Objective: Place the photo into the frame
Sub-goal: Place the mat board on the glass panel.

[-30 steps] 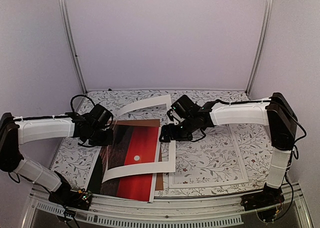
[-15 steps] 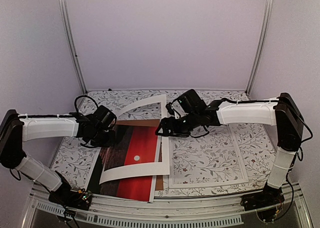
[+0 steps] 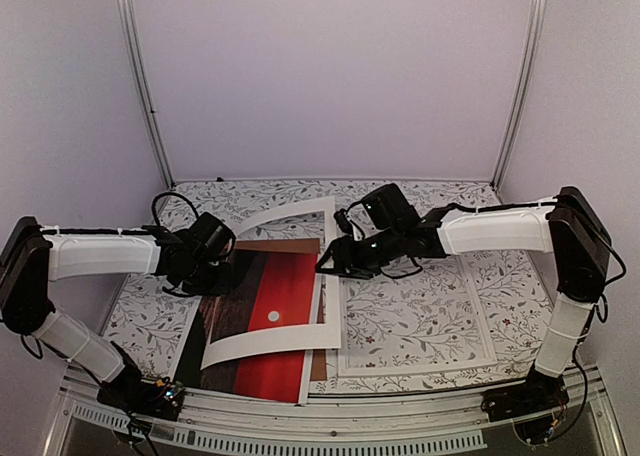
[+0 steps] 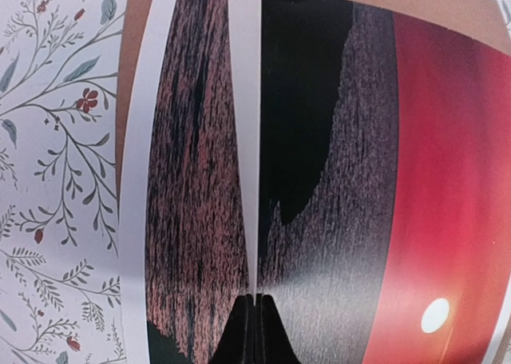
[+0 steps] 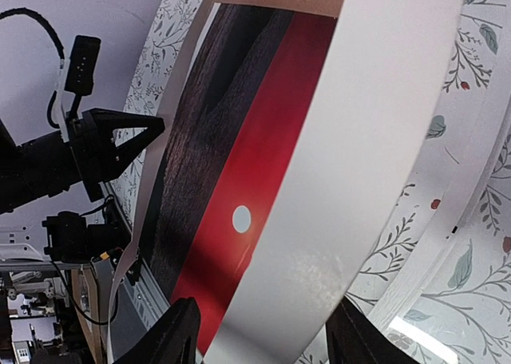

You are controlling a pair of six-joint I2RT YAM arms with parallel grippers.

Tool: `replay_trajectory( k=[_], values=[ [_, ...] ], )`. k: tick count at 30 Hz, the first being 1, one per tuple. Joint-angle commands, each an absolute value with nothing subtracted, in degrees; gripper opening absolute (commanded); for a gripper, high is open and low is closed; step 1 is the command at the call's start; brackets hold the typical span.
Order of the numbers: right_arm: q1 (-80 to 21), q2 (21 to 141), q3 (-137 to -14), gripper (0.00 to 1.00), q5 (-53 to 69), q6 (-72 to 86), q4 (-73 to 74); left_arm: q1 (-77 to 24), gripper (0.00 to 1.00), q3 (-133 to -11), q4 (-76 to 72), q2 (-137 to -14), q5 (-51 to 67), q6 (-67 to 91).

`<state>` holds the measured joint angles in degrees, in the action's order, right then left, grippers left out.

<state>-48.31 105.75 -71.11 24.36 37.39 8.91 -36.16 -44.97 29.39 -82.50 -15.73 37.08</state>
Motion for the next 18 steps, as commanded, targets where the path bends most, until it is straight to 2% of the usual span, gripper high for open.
replay_trajectory(
  k=[1,13,18],
  values=[
    [-47.4,102.2,-69.5,0.56,26.8,38.7,4.9,-37.0,0.00,-45.2,28.2,-83.2,-16.3,37.0],
    [-46.5,101.8,-67.0,0.42,31.6,41.1,-0.9,-37.0,0.00,-44.8,28.0,-83.7,-16.4,37.0],
    [-46.3,101.8,-66.2,0.29,33.2,42.0,-2.9,-37.0,0.00,-44.6,27.9,-83.9,-16.7,37.1]
  ],
)
